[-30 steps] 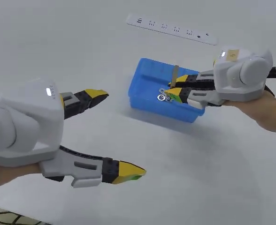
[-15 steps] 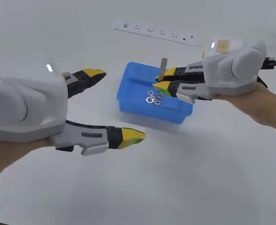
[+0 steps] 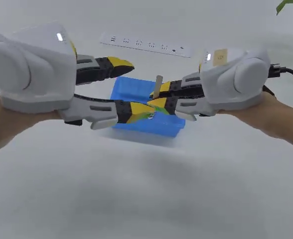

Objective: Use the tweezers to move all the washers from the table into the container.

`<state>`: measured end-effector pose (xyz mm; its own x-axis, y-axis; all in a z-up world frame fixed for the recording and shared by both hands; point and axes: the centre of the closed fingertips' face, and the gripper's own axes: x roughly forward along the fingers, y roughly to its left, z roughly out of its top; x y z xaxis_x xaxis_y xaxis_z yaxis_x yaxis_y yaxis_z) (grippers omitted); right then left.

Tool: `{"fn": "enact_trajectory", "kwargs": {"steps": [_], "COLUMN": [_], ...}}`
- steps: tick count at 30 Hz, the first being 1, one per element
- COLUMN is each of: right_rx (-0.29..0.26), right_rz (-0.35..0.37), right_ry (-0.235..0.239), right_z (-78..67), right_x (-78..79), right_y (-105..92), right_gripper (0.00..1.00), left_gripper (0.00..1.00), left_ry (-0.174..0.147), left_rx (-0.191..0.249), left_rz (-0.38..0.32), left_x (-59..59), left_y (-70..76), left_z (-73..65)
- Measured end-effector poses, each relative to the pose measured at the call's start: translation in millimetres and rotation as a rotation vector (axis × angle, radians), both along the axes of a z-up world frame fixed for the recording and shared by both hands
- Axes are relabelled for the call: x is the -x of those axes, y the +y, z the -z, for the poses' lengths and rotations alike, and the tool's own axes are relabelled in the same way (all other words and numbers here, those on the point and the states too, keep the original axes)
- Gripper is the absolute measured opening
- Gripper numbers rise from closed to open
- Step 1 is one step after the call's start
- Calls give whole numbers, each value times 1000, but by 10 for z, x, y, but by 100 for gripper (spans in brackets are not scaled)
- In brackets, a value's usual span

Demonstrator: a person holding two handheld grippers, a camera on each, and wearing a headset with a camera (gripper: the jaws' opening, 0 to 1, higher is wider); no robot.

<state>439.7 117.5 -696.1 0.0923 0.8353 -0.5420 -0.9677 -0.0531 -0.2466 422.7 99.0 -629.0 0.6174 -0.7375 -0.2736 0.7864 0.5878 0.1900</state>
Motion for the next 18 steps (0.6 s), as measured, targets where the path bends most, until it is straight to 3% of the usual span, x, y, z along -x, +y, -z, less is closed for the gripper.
{"fn": "enact_trajectory", "kwargs": {"steps": [5,9,13,14,15,16,17,18], "right_rx": [6,6,6,7,10,11,6,6], "right_rz": [-5,-9,-8,-8,-14,-18,-24,-27], "right_ry": [-8,-14,-22,-25,-34,-36,-39,-41], "right_z": [-3,-13,-29,-32,-36,-40,-56,-66], "right_x": [-1,-3,-17,-24,-25,-22,-12,-8], "right_y": [-6,-9,-11,-15,-18,-19,-12,-8], "right_gripper": [8,8,8,8,8,8,8,8], "left_gripper": [33,23,7,7,7,6,6,5], "left_ry": [-26,-32,-40,-37,-59,-58,-98,-97], "left_rx": [-33,-63,-123,-132,-156,-170,-198,-197], "left_rz": [66,107,171,195,187,210,227,246], "left_x": [-77,-109,-63,-29,-41,-6,-6,35], "left_y": [-143,-161,-159,-170,-138,-136,-126,-126], "left_z": [-66,-73,-42,-33,-44,-36,-54,-54]}}
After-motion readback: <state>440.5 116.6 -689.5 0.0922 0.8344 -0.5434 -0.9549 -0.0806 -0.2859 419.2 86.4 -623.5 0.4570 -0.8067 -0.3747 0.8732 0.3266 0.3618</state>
